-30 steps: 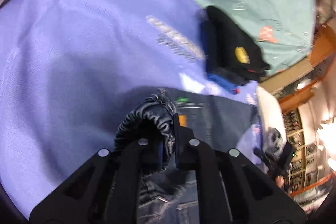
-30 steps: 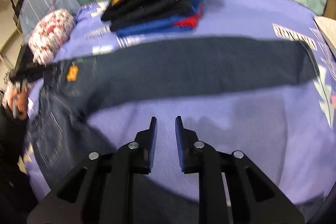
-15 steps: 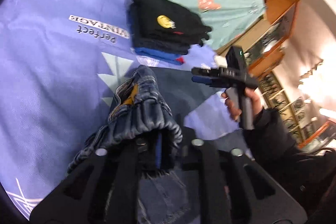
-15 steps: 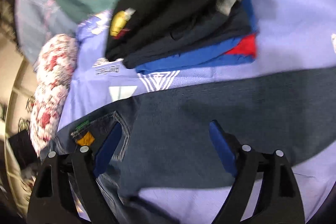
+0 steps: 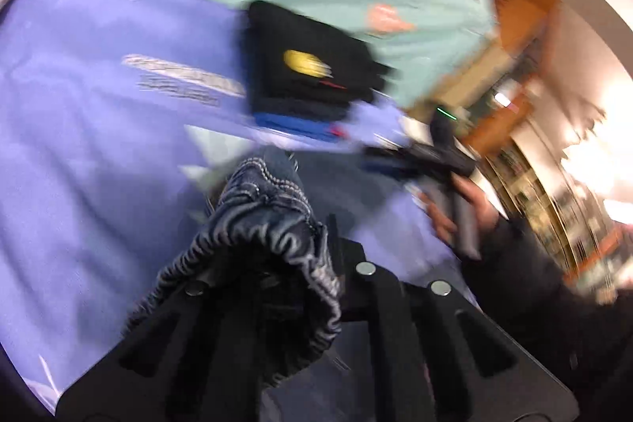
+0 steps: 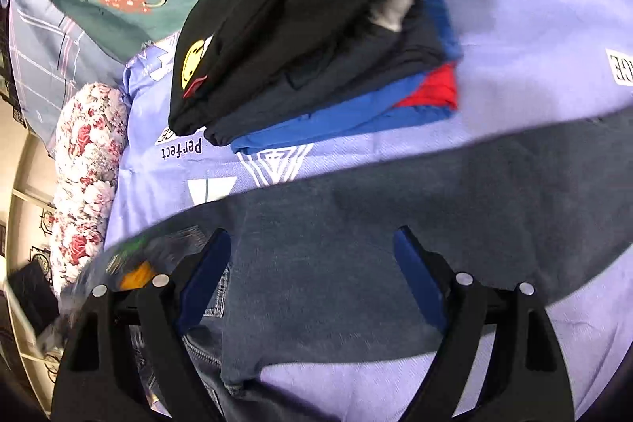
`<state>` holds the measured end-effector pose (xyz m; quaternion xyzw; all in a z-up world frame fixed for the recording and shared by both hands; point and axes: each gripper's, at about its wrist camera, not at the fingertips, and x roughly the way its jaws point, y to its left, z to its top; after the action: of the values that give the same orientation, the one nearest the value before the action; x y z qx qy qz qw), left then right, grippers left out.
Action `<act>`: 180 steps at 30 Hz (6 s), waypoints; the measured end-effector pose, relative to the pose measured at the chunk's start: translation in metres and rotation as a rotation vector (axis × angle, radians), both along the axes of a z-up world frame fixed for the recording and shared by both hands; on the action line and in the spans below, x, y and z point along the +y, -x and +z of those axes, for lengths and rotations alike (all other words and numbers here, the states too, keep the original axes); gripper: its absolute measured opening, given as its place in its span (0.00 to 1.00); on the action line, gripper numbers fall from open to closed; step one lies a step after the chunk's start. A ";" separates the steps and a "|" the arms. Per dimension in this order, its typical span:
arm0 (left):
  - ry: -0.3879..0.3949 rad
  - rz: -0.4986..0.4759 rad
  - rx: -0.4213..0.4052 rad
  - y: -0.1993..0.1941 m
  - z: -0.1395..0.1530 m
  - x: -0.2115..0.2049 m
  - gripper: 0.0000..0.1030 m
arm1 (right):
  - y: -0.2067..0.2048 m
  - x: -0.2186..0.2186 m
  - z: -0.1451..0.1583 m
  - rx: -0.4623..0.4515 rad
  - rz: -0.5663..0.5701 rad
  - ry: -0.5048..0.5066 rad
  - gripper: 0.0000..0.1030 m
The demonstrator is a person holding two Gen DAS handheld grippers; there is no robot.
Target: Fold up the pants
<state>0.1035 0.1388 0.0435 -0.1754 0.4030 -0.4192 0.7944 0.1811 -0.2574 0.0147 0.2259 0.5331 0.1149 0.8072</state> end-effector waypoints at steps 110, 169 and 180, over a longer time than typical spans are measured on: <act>-0.280 0.572 0.213 0.112 -0.072 0.082 0.57 | 0.256 0.092 -0.056 -0.099 0.418 -0.205 0.21; -0.313 0.272 -0.068 0.128 -0.071 -0.006 0.98 | 0.441 -0.267 -0.029 -0.204 -0.702 0.168 0.10; -0.380 0.212 -0.014 0.135 -0.071 0.002 0.95 | 0.438 -0.262 -0.042 -0.131 -0.670 0.233 0.11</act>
<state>-0.0311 0.1410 -0.0275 -0.0609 0.4484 -0.2508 0.8558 -0.2573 -0.5190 -0.0278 0.2870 0.3862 -0.2034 0.8527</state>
